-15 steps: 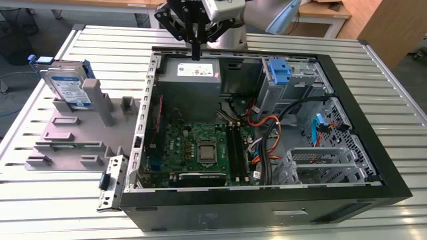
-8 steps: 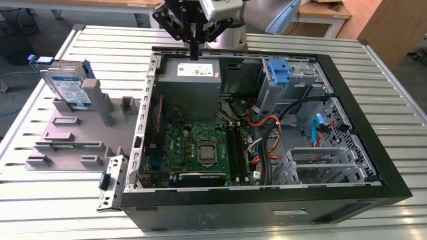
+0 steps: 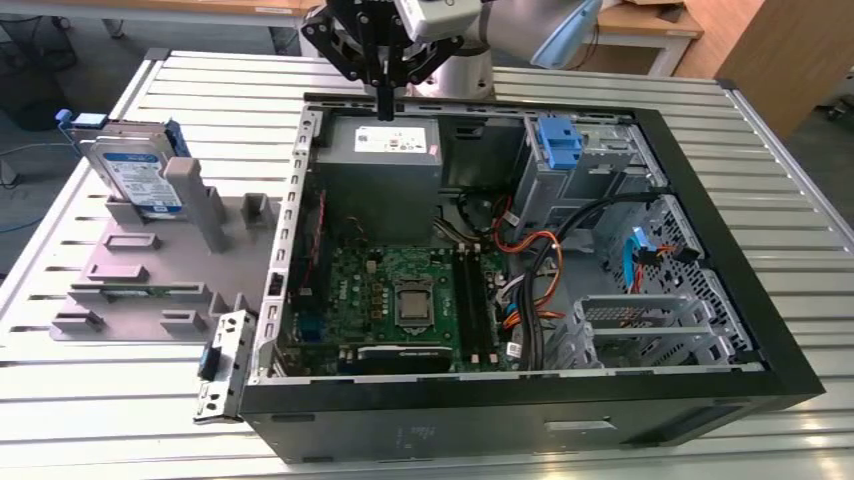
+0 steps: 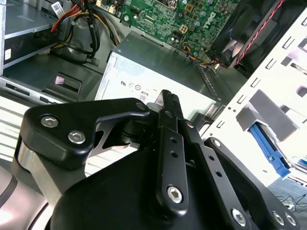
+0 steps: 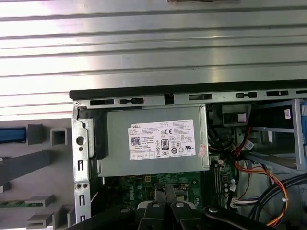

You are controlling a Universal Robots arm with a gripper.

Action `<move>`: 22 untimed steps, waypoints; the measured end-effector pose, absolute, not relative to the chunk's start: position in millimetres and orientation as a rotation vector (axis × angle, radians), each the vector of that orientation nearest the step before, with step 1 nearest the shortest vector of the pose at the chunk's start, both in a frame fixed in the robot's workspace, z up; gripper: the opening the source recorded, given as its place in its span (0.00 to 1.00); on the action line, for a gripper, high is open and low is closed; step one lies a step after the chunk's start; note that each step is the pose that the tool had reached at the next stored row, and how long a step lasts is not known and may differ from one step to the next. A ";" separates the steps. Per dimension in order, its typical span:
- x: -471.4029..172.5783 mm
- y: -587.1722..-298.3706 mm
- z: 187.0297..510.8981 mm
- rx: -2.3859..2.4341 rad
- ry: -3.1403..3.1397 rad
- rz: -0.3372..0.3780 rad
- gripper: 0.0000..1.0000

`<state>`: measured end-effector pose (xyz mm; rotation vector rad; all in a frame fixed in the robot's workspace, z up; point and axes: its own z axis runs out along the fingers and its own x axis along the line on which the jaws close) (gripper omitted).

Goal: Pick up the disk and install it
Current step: 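Reach for the disk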

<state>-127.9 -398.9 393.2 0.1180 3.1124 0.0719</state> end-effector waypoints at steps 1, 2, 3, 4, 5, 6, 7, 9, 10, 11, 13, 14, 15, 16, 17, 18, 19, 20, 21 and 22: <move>-128.1 -398.9 393.3 0.118 3.112 0.072 0.11; -128.5 -398.9 393.3 0.118 3.112 0.072 0.11; -129.0 -399.0 393.3 0.118 3.112 0.072 0.11; -129.6 -399.0 393.2 0.118 3.112 0.072 0.11; -130.3 -399.0 393.2 0.118 3.112 0.072 0.11; -131.0 -398.9 393.2 0.118 3.112 0.072 0.11; -131.6 -398.9 393.2 0.118 3.112 0.072 0.11; -132.7 -398.9 393.2 0.118 3.112 0.072 0.11; -133.1 -398.9 393.2 0.118 3.112 0.072 0.11; -133.2 -398.9 393.3 0.118 3.112 0.072 0.11; -133.6 -398.9 393.2 0.118 3.112 0.072 0.11; -133.7 -398.9 393.2 0.118 3.112 0.072 0.11; -133.8 -398.9 393.2 0.118 3.112 0.072 0.11; -134.2 -399.0 393.2 0.118 3.112 0.072 0.11; -134.2 -398.9 393.2 0.118 3.112 0.072 0.11; -134.2 -399.0 393.2 0.118 3.112 0.072 0.11; -134.4 -398.9 393.3 0.118 3.112 0.072 0.11; -134.5 -398.9 393.2 0.118 3.112 0.072 0.11; -134.5 -398.9 393.2 0.118 3.112 0.072 0.11; -134.6 -398.9 393.2 0.118 3.112 0.072 0.11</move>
